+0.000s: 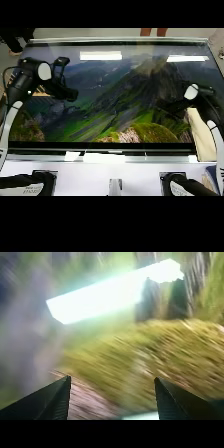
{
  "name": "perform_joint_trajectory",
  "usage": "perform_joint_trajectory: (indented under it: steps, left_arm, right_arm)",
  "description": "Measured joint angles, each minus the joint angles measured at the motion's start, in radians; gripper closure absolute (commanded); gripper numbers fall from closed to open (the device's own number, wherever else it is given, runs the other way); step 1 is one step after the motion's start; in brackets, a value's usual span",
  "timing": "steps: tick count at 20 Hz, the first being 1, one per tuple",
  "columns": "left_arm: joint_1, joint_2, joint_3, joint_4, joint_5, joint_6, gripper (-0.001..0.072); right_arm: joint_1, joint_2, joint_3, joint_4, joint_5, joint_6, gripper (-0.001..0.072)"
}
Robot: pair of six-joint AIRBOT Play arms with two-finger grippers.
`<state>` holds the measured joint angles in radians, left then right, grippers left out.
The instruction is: Fold the shirts.
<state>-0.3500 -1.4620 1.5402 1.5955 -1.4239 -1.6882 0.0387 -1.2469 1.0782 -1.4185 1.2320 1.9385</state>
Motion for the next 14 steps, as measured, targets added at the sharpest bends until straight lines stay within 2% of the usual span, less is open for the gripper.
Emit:
perform_joint_trajectory:
  steps: [5,14]
  left_arm:
    - [-0.014,-0.030,-0.056,-0.003,0.052,-0.059,0.0131]
    - [-0.018,-0.039,-0.070,-0.006,0.069,-0.078,0.0130]
  right_arm:
    - [0.062,-0.032,0.000,-0.072,0.071,0.011,0.0163]
    - [0.076,-0.040,0.000,-0.093,0.096,0.014,0.0163]
